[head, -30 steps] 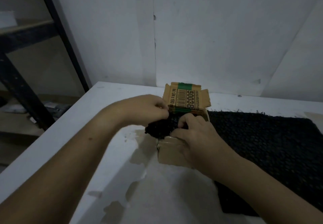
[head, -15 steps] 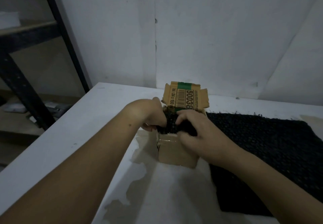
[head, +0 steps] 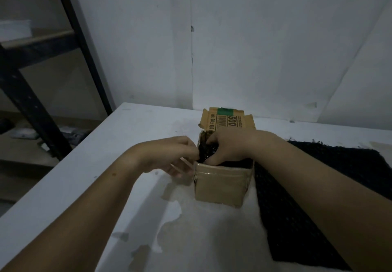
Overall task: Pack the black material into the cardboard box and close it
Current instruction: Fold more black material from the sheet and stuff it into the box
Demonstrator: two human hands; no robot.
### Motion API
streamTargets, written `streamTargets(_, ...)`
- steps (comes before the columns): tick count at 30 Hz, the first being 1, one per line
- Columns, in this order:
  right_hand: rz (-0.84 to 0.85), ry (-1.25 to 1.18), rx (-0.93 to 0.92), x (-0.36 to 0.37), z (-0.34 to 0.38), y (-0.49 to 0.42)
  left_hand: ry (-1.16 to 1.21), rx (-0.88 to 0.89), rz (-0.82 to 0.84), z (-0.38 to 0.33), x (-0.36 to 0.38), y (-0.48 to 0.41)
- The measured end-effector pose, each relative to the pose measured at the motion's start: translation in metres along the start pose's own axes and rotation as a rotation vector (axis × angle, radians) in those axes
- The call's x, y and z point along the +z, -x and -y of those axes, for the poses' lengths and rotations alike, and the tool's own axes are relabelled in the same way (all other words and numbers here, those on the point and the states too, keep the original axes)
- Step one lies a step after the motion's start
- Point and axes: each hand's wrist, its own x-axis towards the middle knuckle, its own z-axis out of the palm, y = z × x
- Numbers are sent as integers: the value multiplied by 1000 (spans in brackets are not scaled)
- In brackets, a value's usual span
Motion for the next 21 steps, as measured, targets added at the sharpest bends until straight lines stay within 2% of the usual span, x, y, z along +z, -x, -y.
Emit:
streamTargets(3,-46,157,50,0,11,-5,-69,-23,-31,-2,5,-7)
streamTargets(5,-57,154,34,1,9,-4,-116,-55,-54,-5,11,-14)
streamTargets(9,-46,-71,-113,0,-17,10,-210,-156,-56,-15,18,-22)
streamTargets(13,-147,-254,-161,-1,-41,33,-340,-189,-117,-23,21,-23)
streamTargets(17,-254,0,-51,-6,-50,49,-431,-78,-212,-22,15,-15)
streamTargets(21,-196,174,55,-10,-52,52,-429,181,-313,-29,9,2)
